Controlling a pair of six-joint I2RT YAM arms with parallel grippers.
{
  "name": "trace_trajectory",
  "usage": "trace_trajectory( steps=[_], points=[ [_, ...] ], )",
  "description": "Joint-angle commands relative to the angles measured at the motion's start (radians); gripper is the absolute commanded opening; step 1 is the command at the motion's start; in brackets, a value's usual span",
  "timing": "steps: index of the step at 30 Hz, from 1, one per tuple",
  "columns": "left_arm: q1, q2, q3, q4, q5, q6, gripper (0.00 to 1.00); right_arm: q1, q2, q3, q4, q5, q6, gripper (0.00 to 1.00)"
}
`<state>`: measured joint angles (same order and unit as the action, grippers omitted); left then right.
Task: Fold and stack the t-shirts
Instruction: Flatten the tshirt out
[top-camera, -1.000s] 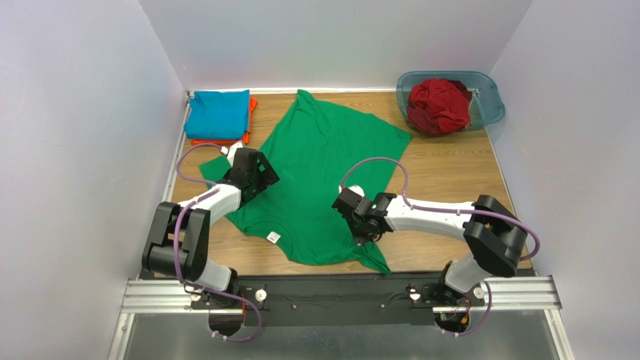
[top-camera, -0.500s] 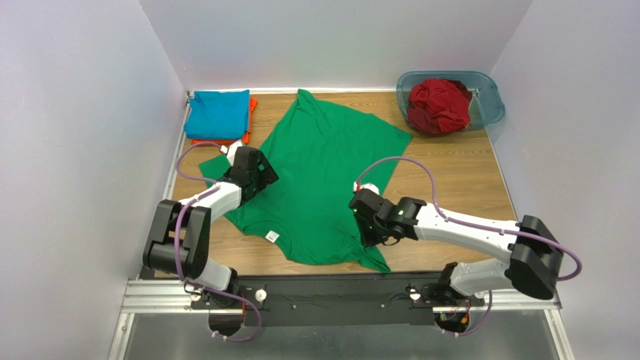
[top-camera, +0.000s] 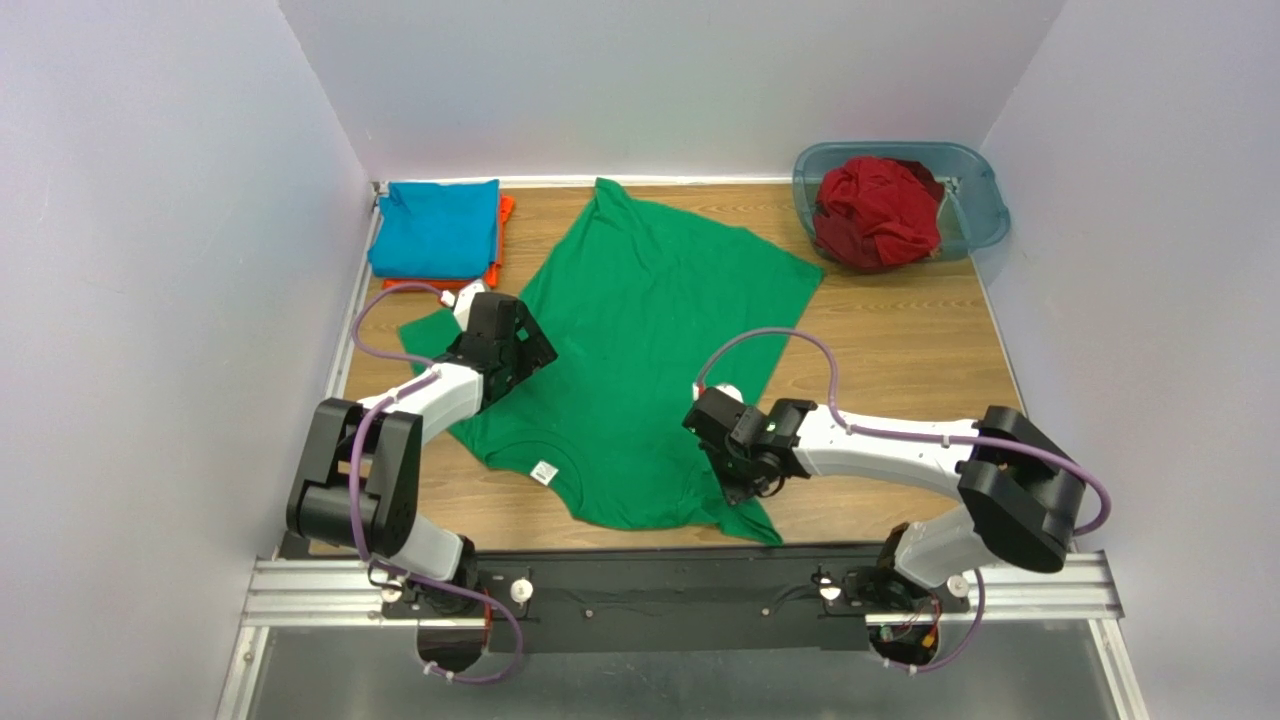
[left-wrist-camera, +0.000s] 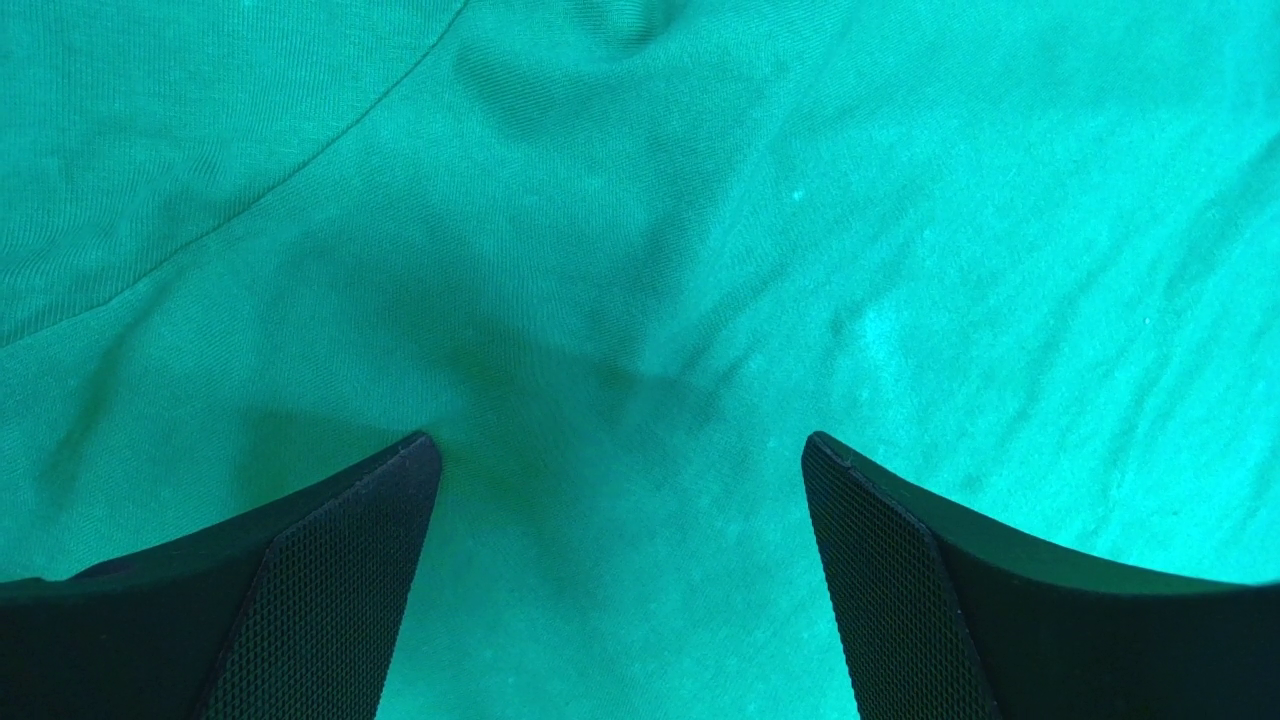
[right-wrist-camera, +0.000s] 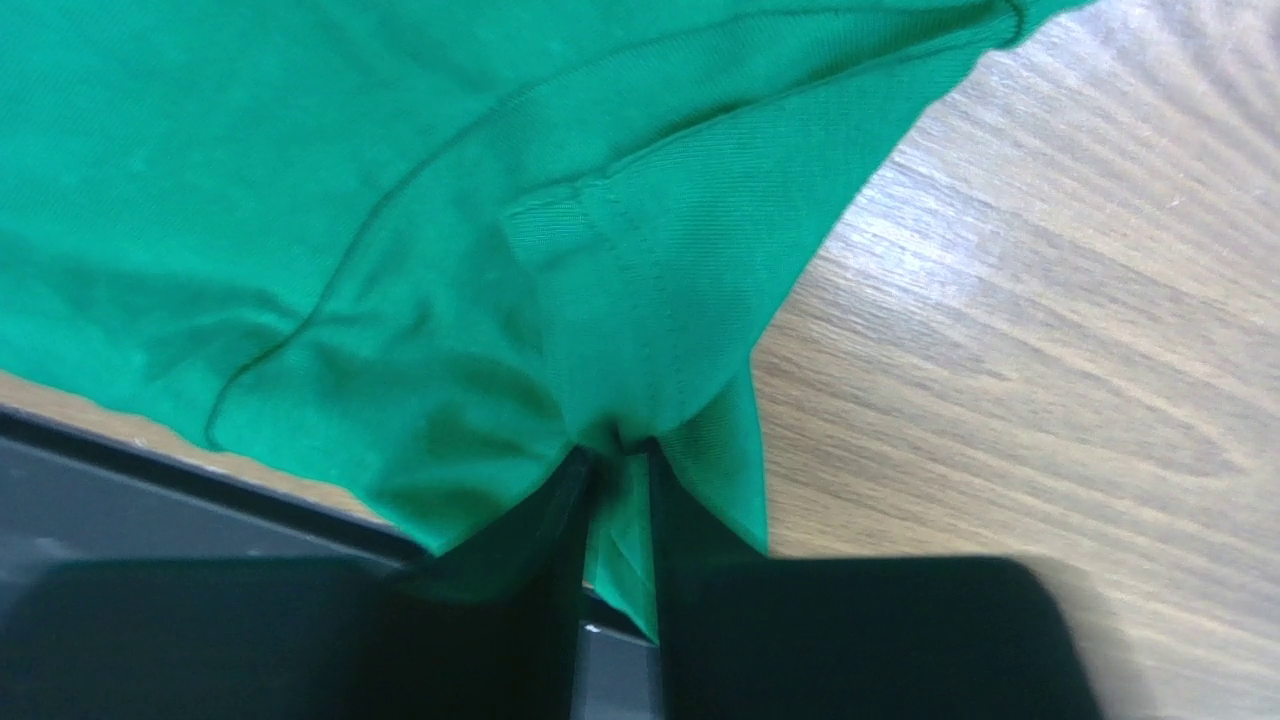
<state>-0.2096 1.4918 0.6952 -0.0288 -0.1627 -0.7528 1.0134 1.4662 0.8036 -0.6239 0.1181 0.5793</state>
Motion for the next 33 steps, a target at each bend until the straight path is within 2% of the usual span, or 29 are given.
trace_trajectory(
  steps=[1,3,7,14,20,24,33],
  points=[
    [0.003,0.028,0.016,-0.048,-0.044,0.004,0.98,0.004,-0.021,-0.035,0.013,0.038,0.042,0.12],
    [0.003,0.028,0.018,-0.054,-0.054,0.007,0.98,0.002,-0.049,-0.047,-0.006,0.031,0.076,0.08],
    [0.003,0.035,0.026,-0.062,-0.063,0.007,0.98,0.004,-0.183,-0.060,-0.079,0.028,0.129,0.09],
    [0.004,0.047,0.036,-0.072,-0.075,0.007,0.98,0.004,-0.312,-0.130,-0.190,-0.020,0.230,0.12],
    [0.004,0.062,0.052,-0.080,-0.081,0.010,0.98,0.004,-0.437,-0.185,-0.218,-0.023,0.348,0.12],
    [0.004,0.067,0.059,-0.071,-0.067,0.017,0.98,0.001,-0.478,-0.178,-0.231,0.104,0.412,0.23],
    [0.004,0.064,0.095,-0.091,-0.087,0.038,0.98,-0.024,-0.345,-0.133,-0.244,0.230,0.424,0.42]
  ],
)
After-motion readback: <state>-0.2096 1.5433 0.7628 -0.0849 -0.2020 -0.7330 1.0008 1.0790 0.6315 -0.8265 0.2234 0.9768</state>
